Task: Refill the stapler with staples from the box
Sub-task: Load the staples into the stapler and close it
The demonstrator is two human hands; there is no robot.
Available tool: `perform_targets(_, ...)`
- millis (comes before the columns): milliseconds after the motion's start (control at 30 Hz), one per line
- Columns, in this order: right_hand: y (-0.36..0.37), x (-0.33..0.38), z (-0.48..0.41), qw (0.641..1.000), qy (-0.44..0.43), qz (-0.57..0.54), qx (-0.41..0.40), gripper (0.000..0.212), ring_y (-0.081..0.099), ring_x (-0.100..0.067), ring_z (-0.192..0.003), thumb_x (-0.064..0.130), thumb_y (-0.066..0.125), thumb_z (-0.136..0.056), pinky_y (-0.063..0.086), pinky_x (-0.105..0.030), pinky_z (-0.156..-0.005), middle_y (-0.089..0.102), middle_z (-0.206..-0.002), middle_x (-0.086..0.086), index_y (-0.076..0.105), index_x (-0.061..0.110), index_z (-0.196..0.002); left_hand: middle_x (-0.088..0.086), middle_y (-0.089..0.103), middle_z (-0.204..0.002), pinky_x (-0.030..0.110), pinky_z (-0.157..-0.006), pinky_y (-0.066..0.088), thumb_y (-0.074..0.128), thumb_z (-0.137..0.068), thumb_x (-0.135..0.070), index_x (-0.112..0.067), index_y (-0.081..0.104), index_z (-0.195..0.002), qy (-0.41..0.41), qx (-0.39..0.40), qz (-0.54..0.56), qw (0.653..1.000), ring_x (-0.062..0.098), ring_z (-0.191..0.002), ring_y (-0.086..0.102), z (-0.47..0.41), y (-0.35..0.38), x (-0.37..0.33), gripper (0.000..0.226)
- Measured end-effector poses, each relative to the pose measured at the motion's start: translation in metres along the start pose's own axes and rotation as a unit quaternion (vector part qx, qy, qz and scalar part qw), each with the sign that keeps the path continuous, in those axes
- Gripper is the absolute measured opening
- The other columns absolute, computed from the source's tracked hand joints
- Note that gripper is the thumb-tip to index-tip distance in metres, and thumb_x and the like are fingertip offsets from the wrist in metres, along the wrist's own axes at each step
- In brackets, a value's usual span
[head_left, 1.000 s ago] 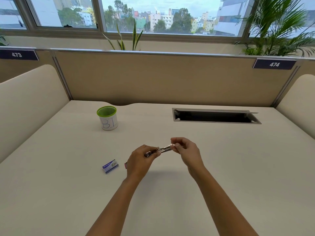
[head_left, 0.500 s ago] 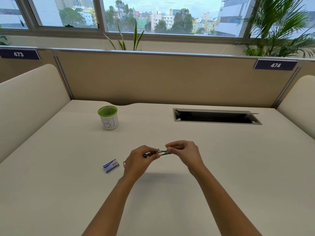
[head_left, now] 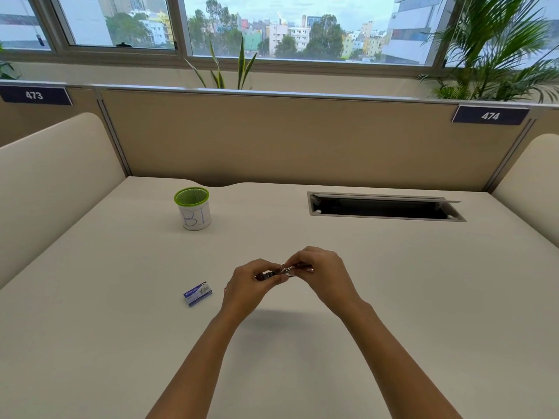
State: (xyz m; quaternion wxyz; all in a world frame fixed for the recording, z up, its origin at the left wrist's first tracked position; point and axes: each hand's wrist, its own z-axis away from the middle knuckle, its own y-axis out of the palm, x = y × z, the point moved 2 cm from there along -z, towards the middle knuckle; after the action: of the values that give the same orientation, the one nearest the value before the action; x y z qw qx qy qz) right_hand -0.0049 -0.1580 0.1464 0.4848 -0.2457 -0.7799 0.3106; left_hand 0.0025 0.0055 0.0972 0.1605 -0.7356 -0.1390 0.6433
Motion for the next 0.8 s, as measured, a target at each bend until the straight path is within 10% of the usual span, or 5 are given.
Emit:
perform_targets(200,-0.005,0.001,0.0,0.998,-0.041,0.023,0.041,0.012,0.064,-0.014,-0.083,0.012,0.066,-0.085,0.052,-0.027,-0.076,0.072,-0.091,-0.002,0.074,0.014,-0.093,-0.021,0.07,-0.084,0.051,-0.081,0.052,0.076,-0.068,-0.045,-0.044,0.07,-0.079,-0.001,-0.011,0.024,1.0,0.012,-0.082,0.063,0.001,-0.001,0.0,0.013)
perform_targets(633,-0.007,0.003,-0.006,0.995,-0.051,0.043,0.071,0.013,0.061,-0.012,-0.081,0.01,0.063,-0.086,0.052,-0.023,-0.075,0.07,-0.091,-0.003,0.069,0.014,-0.097,-0.022,0.07,-0.085,0.051,-0.083,0.052,0.074,-0.069,-0.044,-0.046,0.069,-0.08,-0.009,-0.001,0.001,1.0,0.013,-0.087,0.065,0.002,-0.003,-0.007,0.012)
perform_targets(800,-0.008,0.001,-0.006,0.997,-0.04,0.057,0.043,0.008,0.05,-0.008,-0.076,0.014,0.066,-0.084,0.039,-0.011,-0.065,0.067,-0.087,-0.002,0.068,0.013,-0.092,-0.028,0.068,-0.082,0.024,-0.067,0.047,0.075,-0.071,-0.041,-0.047,0.068,-0.08,0.008,-0.011,-0.035,0.999,-0.002,-0.079,0.06,0.001,-0.005,-0.012,0.012)
